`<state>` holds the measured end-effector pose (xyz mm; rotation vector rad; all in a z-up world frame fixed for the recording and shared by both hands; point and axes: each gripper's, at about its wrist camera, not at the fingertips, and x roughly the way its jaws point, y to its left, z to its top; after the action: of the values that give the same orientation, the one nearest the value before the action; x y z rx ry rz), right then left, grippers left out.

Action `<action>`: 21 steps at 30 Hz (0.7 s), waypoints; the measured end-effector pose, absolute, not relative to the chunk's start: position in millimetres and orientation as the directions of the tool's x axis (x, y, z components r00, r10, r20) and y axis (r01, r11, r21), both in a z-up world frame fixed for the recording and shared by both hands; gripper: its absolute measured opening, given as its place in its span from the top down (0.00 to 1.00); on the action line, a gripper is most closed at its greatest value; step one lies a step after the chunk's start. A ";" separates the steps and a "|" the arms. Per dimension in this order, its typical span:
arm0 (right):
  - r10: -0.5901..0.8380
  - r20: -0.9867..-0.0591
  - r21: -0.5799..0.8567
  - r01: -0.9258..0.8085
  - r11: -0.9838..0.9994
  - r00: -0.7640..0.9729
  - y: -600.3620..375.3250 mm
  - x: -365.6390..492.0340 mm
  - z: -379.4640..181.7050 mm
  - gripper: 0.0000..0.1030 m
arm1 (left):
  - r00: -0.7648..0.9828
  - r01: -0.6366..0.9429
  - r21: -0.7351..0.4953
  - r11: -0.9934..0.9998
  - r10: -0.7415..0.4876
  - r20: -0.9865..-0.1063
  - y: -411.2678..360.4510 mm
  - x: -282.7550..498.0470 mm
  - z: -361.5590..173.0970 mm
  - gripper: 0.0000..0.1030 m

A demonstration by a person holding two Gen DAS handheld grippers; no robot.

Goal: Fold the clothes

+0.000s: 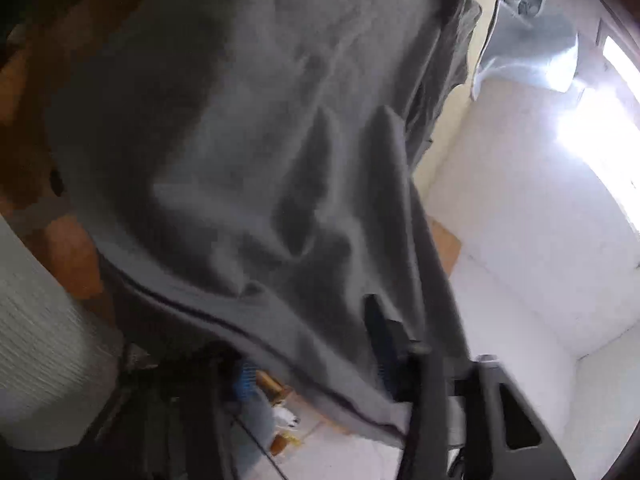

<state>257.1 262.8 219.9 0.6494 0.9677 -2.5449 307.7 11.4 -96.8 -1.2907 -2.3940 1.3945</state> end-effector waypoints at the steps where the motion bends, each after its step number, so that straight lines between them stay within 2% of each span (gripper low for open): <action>1: -0.150 -0.526 -0.533 0.461 -0.709 -0.837 263.3 257.1 220.3 0.99 | -0.639 0.625 -0.748 0.221 0.696 -0.328 9.5 308.8 -98.7 0.72; 10: -0.154 -0.518 -0.523 0.454 -0.721 -0.841 272.1 262.3 222.8 0.99 | -0.677 0.663 -0.712 0.230 0.589 -0.441 -27.0 338.5 -117.4 0.74; 17: -0.159 -0.521 -0.510 0.455 -0.730 -0.839 275.8 259.3 221.5 0.99 | -0.658 0.674 -0.714 0.187 0.593 -0.465 -26.0 349.5 -119.8 0.74; 20: -0.163 -0.517 -0.510 0.455 -0.730 -0.840 275.4 258.9 221.9 0.99 | -0.658 0.678 -0.711 0.183 0.583 -0.477 -26.6 355.3 -119.6 0.83; 21: -0.163 -0.516 -0.510 0.454 -0.731 -0.841 276.3 258.5 222.2 0.99 | -0.658 0.680 -0.710 0.184 0.580 -0.480 -27.0 357.4 -119.6 0.83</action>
<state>258.5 276.3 222.2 0.6373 0.9222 -2.5637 357.4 -27.0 -119.6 -1.3329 -2.4936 1.5901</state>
